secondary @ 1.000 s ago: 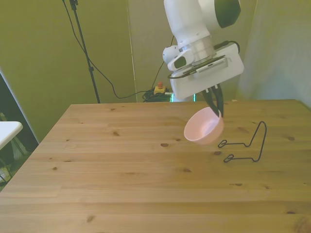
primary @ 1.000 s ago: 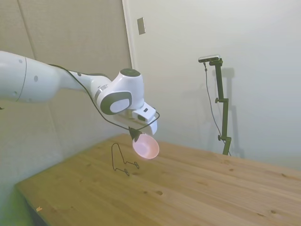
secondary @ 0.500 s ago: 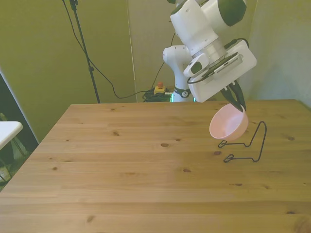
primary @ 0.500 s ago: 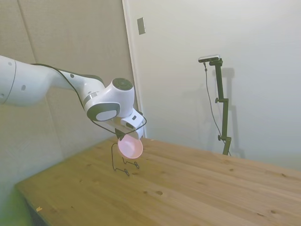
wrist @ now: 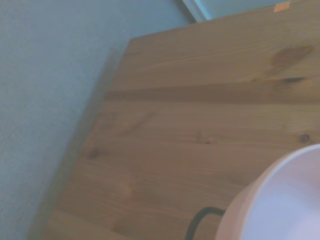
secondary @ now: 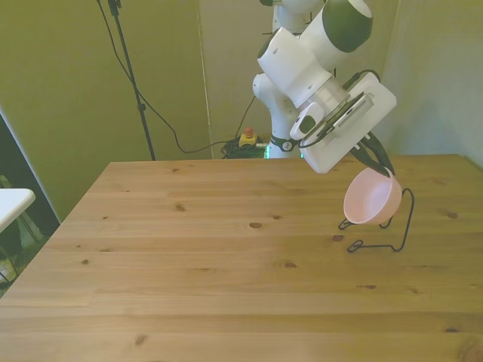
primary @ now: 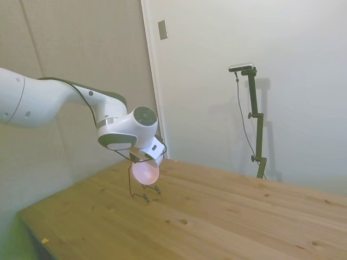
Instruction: Load the bowl
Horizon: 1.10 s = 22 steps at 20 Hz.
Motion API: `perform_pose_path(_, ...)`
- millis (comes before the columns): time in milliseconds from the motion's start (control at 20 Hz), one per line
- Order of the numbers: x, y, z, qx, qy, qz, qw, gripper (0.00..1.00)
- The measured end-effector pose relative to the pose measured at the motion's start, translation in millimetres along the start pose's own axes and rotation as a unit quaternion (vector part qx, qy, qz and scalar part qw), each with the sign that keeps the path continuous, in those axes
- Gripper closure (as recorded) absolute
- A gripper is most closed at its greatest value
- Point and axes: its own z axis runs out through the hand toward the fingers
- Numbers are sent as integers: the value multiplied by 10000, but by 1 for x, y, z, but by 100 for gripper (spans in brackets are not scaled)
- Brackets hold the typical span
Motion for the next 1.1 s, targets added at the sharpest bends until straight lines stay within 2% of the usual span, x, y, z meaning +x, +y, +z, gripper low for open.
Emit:
perform_pose_path(400,-1,24,3,395,-379,-130,9984,100)
perform_pose_path(700,6,37,0,586,-417,-289,9970,100)
perform_pose_path(1100,8,39,16,745,-456,-400,9954,100)
